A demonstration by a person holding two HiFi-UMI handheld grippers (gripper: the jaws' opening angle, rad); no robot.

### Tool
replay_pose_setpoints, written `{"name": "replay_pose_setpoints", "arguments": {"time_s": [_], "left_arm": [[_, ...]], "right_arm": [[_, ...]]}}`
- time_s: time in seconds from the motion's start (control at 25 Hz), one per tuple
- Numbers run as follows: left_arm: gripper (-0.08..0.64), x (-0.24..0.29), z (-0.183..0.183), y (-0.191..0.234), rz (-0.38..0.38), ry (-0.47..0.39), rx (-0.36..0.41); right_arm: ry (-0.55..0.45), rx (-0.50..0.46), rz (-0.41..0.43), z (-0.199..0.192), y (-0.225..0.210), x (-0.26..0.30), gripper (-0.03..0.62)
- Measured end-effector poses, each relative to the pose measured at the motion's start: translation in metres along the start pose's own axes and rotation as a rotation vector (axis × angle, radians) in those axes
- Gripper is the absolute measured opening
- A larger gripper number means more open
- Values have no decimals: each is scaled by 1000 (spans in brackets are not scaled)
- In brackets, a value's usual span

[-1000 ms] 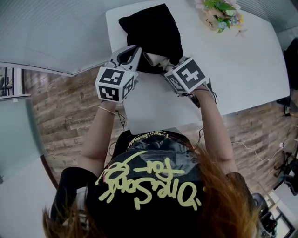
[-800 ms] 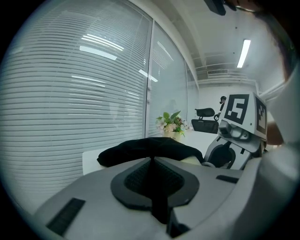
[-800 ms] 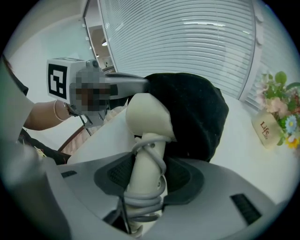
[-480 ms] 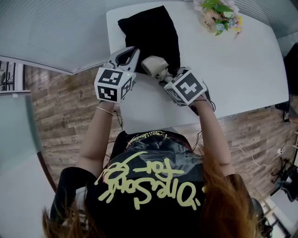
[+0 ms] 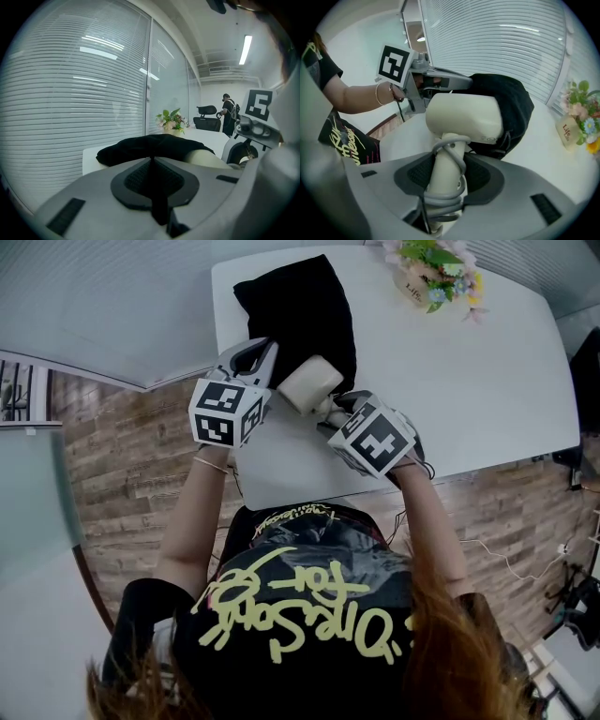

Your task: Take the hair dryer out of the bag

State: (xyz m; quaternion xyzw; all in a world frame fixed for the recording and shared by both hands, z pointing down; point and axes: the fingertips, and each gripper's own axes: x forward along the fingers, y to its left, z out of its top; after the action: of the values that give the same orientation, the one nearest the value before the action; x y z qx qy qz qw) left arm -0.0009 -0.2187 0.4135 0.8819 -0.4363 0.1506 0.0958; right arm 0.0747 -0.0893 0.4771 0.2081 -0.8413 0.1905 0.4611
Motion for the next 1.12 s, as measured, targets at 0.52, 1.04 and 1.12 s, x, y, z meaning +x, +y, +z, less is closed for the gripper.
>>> {"name": "replay_pose_setpoints", "arguments": {"time_s": [0.52,1.04,1.12], "left_arm": [[14,6,-4,-5,-4,23,13],[12,9,-13,-11,-20,47,23],[12,9,-13,-12,-24,50,27]], "right_arm": [[-40,-15,31,-7,21,-22,189],[-86,7,34,-11,23,-56,189],[-99,15,24,-8,18,-62,189]]}}
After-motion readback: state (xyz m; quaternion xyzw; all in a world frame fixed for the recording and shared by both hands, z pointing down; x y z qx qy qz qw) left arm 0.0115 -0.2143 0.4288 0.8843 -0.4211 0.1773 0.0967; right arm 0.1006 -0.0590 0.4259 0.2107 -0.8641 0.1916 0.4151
